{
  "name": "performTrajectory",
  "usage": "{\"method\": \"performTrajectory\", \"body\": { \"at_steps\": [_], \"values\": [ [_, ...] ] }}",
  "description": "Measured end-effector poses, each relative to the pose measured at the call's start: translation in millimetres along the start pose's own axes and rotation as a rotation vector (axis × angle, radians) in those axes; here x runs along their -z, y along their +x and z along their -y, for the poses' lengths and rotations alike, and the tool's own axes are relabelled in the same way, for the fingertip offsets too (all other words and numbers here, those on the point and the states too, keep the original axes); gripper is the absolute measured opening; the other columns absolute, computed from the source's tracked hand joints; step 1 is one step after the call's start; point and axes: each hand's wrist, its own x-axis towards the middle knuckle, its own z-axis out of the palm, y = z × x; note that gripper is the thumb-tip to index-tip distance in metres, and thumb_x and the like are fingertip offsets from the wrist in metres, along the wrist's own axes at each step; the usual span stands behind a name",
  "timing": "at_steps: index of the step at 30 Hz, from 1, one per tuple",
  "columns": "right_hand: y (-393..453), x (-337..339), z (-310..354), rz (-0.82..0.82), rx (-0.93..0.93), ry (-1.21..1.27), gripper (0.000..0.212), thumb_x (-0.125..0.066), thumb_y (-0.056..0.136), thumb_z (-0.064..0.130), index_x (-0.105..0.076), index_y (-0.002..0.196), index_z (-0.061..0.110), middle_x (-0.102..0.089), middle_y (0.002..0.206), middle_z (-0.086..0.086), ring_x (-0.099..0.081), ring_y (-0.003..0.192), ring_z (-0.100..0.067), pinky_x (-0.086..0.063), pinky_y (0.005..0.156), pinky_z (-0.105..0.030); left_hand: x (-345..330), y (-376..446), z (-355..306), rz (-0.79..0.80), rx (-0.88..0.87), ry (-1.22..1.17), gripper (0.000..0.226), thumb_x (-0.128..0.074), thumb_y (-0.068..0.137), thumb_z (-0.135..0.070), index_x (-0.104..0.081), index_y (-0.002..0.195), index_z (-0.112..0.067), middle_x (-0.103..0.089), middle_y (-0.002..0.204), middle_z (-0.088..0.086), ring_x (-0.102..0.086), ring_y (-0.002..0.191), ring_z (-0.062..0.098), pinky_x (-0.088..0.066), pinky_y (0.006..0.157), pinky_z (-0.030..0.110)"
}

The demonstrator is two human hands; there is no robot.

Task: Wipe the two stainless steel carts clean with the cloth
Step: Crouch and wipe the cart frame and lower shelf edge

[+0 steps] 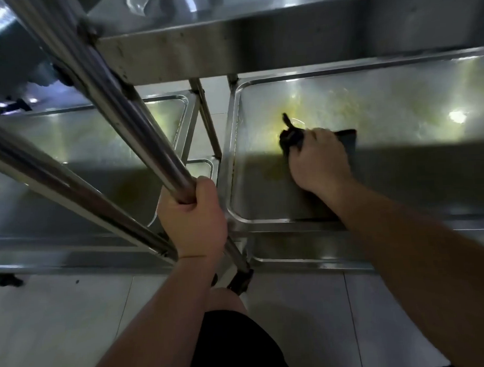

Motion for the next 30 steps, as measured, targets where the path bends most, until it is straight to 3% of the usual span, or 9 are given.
{"method": "performTrajectory", "body": {
  "at_steps": [6, 11, 13, 15, 17, 19, 21, 25, 30],
  "values": [
    [-4.7, -44.4, 93.5, 0.253, 0.293, 0.139, 0.062, -0.03, 0.105, 0.048, -0.029, 0.16, 0.02, -0.027, 0.168, -0.008, -0.01, 0.158, -0.029, -0.005, 0.126, -0.043, -1.4, -1.1, 1.2, 0.001, -0.053, -0.02, 0.036, -0.063, 0.081, -0.023, -0.04, 0.075, 0.004, -0.038, 0.055, 0.019, -0.041, 0.042, 0.011, -0.036, 0.042, 0.022],
    [-50.6, -16.3, 26.6, 0.482, 0.713, 0.025, 0.07, -0.013, 0.097, 0.074, -0.009, 0.16, 0.045, -0.01, 0.168, 0.019, 0.003, 0.153, 0.001, 0.003, 0.123, -0.028, 0.3, -2.8, -0.3, 0.031, -0.055, -0.017, 0.029, -0.062, 0.084, -0.022, -0.042, 0.07, -0.006, -0.041, 0.05, 0.008, -0.044, 0.041, 0.01, -0.036, 0.042, 0.022],
    [-38.3, 2.1, -5.1, 0.472, 0.653, -0.012, 0.073, -0.017, 0.093, 0.08, -0.015, 0.159, 0.049, -0.016, 0.169, 0.016, -0.011, 0.153, -0.004, -0.009, 0.125, -0.031, 0.7, -3.8, -1.1, 0.047, -0.059, -0.027, 0.027, -0.063, 0.084, -0.022, -0.043, 0.068, -0.013, -0.042, 0.05, 0.006, -0.044, 0.041, 0.01, -0.037, 0.042, 0.023],
    [-8.2, 8.1, -18.7, 0.341, 0.512, 0.008, 0.07, -0.035, 0.095, 0.067, -0.038, 0.156, 0.033, -0.035, 0.164, 0.002, -0.028, 0.152, -0.018, -0.022, 0.125, -0.038, 1.3, -3.6, -0.7, 0.044, -0.06, -0.017, 0.026, -0.064, 0.084, -0.023, -0.045, 0.066, -0.019, -0.044, 0.05, 0.002, -0.045, 0.041, 0.011, -0.039, 0.042, 0.025],
    [30.2, 3.1, -10.6, 0.171, 0.384, -0.014, 0.056, -0.049, 0.099, 0.05, -0.058, 0.141, 0.014, -0.052, 0.147, -0.01, -0.044, 0.139, -0.031, -0.033, 0.119, -0.043, 1.2, -3.2, 0.2, 0.035, -0.06, 0.0, 0.027, -0.064, 0.083, -0.026, -0.044, 0.065, -0.022, -0.043, 0.052, 0.006, -0.045, 0.042, 0.014, -0.041, 0.044, 0.027],
    [59.4, -6.2, 14.0, 0.098, 0.27, 0.017, 0.038, -0.05, 0.1, 0.042, -0.066, 0.123, 0.015, -0.061, 0.128, -0.012, -0.054, 0.123, -0.035, -0.043, 0.105, -0.044, 0.8, -2.8, 0.6, 0.023, -0.067, 0.015, 0.027, -0.065, 0.082, -0.026, -0.044, 0.066, -0.02, -0.043, 0.053, 0.014, -0.045, 0.043, 0.017, -0.042, 0.044, 0.029],
    [72.4, -18.4, 45.7, 0.089, 0.25, 0.109, 0.03, -0.048, 0.1, 0.036, -0.066, 0.118, 0.022, -0.065, 0.121, -0.01, -0.055, 0.121, -0.035, -0.043, 0.099, -0.042, 0.6, -2.8, 0.0, 0.016, -0.074, 0.004, 0.028, -0.064, 0.082, -0.025, -0.042, 0.067, -0.017, -0.04, 0.055, 0.02, -0.043, 0.042, 0.018, -0.04, 0.044, 0.028],
    [65.6, -43.8, 92.1, 0.13, 0.246, 0.042, 0.044, -0.04, 0.102, 0.038, -0.061, 0.133, 0.015, -0.055, 0.144, -0.015, -0.042, 0.142, -0.038, -0.032, 0.115, -0.048, 0.1, -1.9, 1.4, 0.025, -0.107, -0.005, 0.03, -0.063, 0.083, -0.022, -0.039, 0.067, -0.016, -0.035, 0.051, 0.011, -0.04, 0.039, 0.015, -0.036, 0.043, 0.024],
    [8.5, -32.8, 74.4, 0.238, 0.374, 0.057, 0.053, -0.042, 0.099, 0.045, -0.053, 0.143, 0.019, -0.046, 0.153, -0.015, -0.038, 0.145, -0.038, -0.03, 0.118, -0.047, 2.6, -1.0, 1.4, 0.018, -0.082, 0.029, 0.035, -0.064, 0.082, -0.026, -0.039, 0.069, -0.005, -0.039, 0.057, 0.024, -0.038, 0.044, 0.03, -0.035, 0.042, 0.03]
  ]
}}
